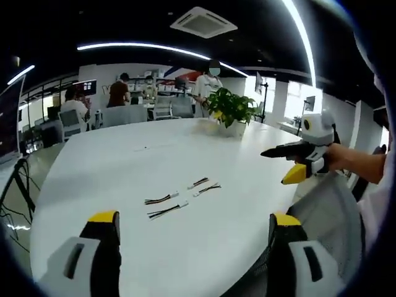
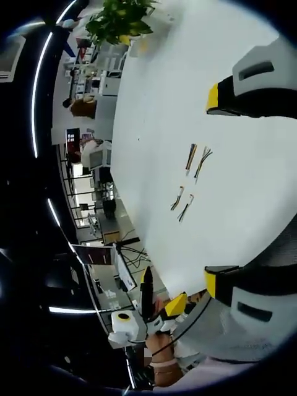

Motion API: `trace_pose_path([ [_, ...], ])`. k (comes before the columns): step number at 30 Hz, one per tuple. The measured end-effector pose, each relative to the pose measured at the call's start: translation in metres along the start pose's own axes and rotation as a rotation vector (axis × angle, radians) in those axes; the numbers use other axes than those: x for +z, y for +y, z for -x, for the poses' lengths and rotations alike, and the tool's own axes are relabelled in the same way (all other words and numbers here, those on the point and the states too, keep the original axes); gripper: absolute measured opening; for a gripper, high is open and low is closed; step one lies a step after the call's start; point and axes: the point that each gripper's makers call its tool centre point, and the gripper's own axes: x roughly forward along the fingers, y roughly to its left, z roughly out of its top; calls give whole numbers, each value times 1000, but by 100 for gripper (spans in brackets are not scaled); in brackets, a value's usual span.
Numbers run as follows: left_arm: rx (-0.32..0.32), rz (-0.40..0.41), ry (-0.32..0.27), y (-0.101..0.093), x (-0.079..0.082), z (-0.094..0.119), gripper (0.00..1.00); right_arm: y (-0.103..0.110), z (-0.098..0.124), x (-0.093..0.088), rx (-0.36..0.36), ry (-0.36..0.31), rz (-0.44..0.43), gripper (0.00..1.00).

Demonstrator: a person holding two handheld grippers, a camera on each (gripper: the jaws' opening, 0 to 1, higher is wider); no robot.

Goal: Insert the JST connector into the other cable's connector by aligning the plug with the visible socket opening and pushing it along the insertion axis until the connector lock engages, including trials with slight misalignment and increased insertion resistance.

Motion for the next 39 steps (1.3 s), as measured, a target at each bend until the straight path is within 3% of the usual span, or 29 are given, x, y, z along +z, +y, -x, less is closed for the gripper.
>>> trace_pose_path([
  [16,-3,20,10,1,-6,1,99,0,0,2,-4,11,2,97],
  [39,16,36,-11,9,-1,6,97,-1,2,-1,-9,20,-14,95],
])
